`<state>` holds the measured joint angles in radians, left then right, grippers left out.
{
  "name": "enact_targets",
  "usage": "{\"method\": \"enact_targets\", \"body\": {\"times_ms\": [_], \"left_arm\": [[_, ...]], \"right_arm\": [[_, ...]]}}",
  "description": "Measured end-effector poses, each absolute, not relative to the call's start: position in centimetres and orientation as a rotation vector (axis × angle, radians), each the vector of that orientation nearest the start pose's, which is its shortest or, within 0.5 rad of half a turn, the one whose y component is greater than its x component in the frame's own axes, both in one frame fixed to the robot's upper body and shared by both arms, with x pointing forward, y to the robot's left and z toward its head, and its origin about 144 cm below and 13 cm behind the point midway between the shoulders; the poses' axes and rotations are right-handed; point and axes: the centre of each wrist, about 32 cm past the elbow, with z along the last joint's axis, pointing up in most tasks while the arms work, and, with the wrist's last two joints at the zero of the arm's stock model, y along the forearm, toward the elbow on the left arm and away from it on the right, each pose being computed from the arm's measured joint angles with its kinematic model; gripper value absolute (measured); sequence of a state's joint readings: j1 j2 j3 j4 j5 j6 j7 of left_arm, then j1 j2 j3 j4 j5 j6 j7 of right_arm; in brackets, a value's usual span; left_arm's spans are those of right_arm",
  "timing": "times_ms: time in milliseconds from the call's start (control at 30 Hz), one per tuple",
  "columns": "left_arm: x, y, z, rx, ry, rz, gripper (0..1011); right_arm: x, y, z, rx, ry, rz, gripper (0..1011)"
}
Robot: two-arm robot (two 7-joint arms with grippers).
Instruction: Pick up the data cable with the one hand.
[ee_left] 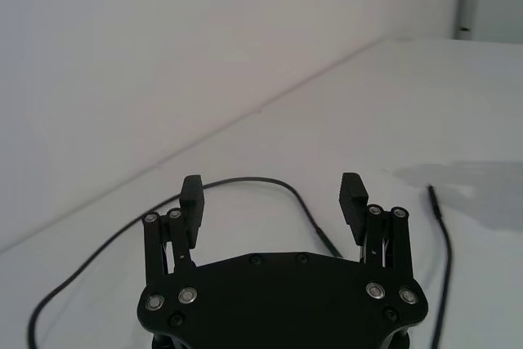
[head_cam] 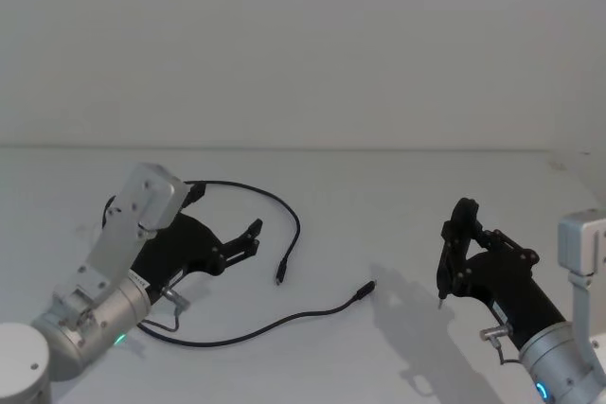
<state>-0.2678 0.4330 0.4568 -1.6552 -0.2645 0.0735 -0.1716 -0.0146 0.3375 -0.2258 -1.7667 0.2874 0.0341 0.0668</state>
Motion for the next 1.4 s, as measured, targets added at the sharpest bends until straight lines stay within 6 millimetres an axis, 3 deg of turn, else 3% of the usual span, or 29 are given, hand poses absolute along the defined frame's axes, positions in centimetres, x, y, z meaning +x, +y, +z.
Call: {"method": "enact_targets", "body": {"times_ms": [500, 900, 1400], "left_arm": [[50.8, 22.9, 125.4, 0.217, -0.120, 0.742, 1001], [52.6, 22.8, 128.2, 0.370, -0.028, 0.593, 1001], [53.9, 21.8, 129.0, 0.480, 0.035, 0.523, 1001]], "right_arm": [[44.3, -23.7, 118.9, 0.026, -0.075, -1.229, 279], [44.3, -23.7, 118.9, 0.026, -0.075, -1.229, 279], [44.3, -23.7, 118.9, 0.026, -0.075, -1.229, 279]]}}
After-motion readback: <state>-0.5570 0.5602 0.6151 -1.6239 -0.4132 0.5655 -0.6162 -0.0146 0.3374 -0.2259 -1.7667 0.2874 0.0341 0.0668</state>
